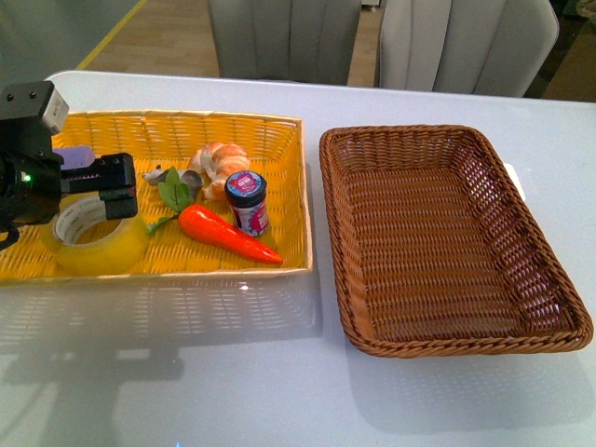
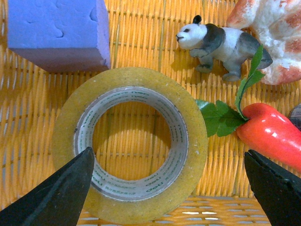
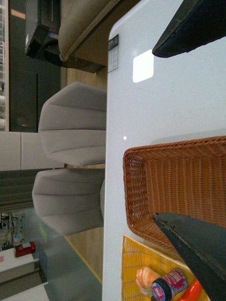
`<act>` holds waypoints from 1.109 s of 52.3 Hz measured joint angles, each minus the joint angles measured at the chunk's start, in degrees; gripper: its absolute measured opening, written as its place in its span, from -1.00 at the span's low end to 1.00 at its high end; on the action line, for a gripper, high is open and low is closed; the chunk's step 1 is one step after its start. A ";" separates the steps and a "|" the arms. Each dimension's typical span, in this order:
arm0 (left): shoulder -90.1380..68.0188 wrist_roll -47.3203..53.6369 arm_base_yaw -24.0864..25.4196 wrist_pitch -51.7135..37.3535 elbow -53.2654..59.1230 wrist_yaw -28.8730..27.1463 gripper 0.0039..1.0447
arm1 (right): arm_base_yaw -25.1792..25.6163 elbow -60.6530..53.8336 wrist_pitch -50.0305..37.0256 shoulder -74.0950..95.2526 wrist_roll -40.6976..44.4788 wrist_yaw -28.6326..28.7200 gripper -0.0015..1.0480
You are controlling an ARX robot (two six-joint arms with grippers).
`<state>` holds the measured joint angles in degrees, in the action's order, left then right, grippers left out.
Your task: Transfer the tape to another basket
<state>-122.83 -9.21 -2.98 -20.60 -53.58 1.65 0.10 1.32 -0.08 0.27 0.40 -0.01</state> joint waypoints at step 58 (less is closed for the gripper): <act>-11.50 3.19 -0.63 7.52 -11.76 -0.68 0.61 | 0.00 0.00 0.00 0.00 0.00 0.00 0.83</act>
<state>-134.32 -6.02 -3.62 -13.08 -65.34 0.97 0.10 1.32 -0.08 0.27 0.40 -0.01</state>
